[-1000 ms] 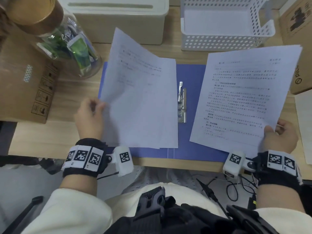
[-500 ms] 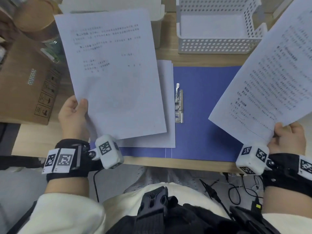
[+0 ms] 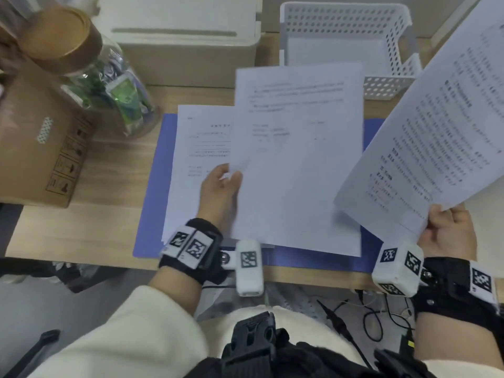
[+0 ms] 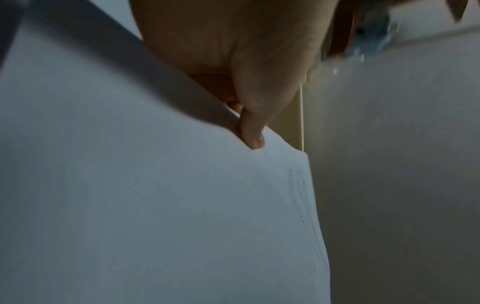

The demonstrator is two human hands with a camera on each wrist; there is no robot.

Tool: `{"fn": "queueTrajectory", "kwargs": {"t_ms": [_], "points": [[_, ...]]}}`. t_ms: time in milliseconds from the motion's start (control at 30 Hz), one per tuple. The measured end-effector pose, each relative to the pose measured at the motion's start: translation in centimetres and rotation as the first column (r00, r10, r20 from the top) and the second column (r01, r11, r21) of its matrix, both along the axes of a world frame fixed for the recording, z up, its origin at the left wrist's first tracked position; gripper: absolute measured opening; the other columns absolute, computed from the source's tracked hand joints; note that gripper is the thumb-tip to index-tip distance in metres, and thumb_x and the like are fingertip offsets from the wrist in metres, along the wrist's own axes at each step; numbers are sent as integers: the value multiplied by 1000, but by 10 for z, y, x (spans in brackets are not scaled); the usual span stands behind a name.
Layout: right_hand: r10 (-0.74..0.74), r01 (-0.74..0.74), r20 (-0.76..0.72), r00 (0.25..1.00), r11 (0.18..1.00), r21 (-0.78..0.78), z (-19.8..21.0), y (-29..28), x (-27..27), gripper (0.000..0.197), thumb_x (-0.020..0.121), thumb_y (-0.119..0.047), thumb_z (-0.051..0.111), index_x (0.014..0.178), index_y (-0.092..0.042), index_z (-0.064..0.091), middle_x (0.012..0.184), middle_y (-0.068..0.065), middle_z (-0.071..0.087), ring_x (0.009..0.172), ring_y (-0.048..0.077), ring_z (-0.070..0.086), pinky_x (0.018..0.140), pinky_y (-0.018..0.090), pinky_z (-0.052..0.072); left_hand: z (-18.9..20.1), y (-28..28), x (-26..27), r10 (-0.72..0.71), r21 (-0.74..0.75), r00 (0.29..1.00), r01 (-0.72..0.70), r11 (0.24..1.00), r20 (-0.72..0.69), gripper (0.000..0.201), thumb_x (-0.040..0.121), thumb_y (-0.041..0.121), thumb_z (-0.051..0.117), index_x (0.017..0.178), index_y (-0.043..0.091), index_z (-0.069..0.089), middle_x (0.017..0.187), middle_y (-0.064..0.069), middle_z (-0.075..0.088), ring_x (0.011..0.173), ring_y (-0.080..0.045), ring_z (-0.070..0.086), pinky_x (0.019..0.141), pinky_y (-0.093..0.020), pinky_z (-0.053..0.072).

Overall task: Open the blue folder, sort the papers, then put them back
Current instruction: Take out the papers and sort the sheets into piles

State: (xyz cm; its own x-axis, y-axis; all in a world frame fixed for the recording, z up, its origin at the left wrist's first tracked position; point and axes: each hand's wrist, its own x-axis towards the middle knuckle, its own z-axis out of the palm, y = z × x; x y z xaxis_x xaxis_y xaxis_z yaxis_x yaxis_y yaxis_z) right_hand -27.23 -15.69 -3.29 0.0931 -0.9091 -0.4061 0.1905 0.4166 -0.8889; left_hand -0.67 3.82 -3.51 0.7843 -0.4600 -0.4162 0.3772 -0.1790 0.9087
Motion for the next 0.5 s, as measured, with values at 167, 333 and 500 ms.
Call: {"fn": "queueTrajectory", "kwargs": {"t_ms": [167,333,500], "points": [[-8,7,-63,998,1000,-6,5,-3,-23,32,95,-1,45,89,-27,61,89,-10,73,112,18,60,96,39,49,-12,-43,-49,-157,208,984,138,968,79,14,88,10,51,100,17,55,91,-3,63,81,-19,61,71,-19,46],[25,-24,-71,997,1000,17,5,-8,-32,28,96,0,43,92,-24,59,85,-12,75,98,11,65,96,41,47,-9,-58,-75,-225,315,972,195,929,62,17,88,21,52,103,18,59,87,-1,59,78,-18,56,73,-21,44],[116,-115,-25,993,993,26,0,-21,-28,31,96,1,40,99,-23,60,95,-11,74,99,9,68,92,38,51,-4,-10,-24,-93,440,959,-36,897,267,8,84,22,60,89,19,65,91,-7,69,85,-24,65,85,-34,51]]}}
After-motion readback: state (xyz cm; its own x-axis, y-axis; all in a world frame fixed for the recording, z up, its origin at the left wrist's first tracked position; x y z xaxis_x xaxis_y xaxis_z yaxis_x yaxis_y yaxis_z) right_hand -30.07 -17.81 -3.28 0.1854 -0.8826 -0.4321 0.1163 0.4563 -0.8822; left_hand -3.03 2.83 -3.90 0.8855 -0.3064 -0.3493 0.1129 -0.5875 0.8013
